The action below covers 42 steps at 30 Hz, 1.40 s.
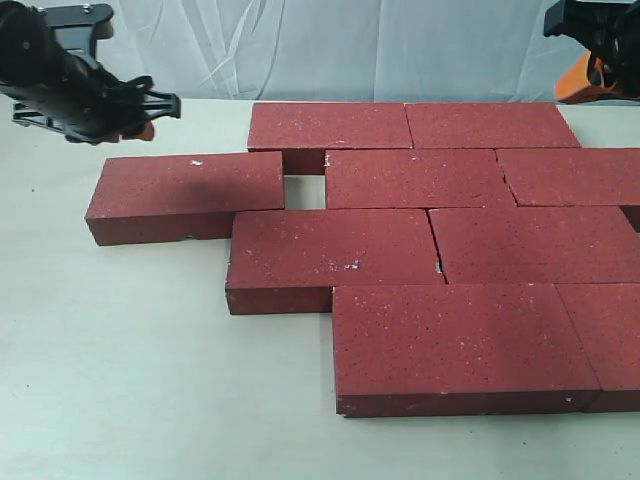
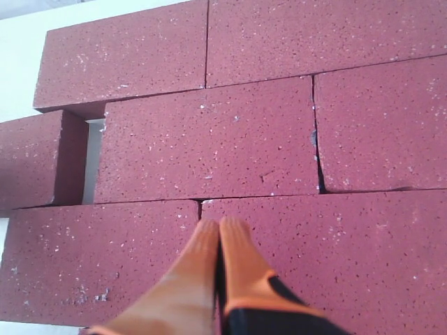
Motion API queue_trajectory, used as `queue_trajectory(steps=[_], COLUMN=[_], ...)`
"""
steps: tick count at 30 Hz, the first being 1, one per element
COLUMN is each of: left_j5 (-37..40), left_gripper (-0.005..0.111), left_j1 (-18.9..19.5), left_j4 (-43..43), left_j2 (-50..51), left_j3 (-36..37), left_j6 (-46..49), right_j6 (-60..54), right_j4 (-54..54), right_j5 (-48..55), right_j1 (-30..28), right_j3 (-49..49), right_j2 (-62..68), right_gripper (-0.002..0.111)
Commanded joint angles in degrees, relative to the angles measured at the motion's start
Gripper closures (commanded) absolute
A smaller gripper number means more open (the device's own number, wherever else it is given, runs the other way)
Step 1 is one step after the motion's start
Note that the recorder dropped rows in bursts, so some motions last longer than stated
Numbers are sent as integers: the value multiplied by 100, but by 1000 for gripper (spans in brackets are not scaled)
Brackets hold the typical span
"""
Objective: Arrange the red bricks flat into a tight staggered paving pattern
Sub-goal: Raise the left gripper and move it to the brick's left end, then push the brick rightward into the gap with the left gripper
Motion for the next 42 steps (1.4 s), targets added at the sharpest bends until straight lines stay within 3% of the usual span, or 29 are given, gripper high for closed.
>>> queue_trajectory(steps=[1, 5, 10, 26, 33, 37, 42], left_j5=[245, 338, 338, 471, 169, 39, -1], left_gripper=[70, 83, 106, 107, 107, 107, 107], left_j1=[567, 988, 1195, 1207, 1207, 1207, 1197], left_j4=[80, 80, 235, 452, 398, -424, -2125], left_j2=[-61, -35, -35, 726, 1056, 1148, 1158], left_j3=[8, 8, 8, 8, 8, 8, 8], left_j6=[-26, -26, -26, -14, 184, 921, 2767], right_j6=[-36, -36, -36, -36, -36, -36, -36], right_j4=[23, 23, 23, 23, 23, 23, 23], right_j5=[-28, -28, -41, -57, -67, -67, -79], right_j1=[-27, -27, -27, -27, -27, -27, -27], right_j3=[19, 19, 19, 19, 19, 19, 19], right_j2=[10, 10, 10, 10, 10, 10, 10], right_gripper=[109, 109, 109, 109, 109, 109, 109])
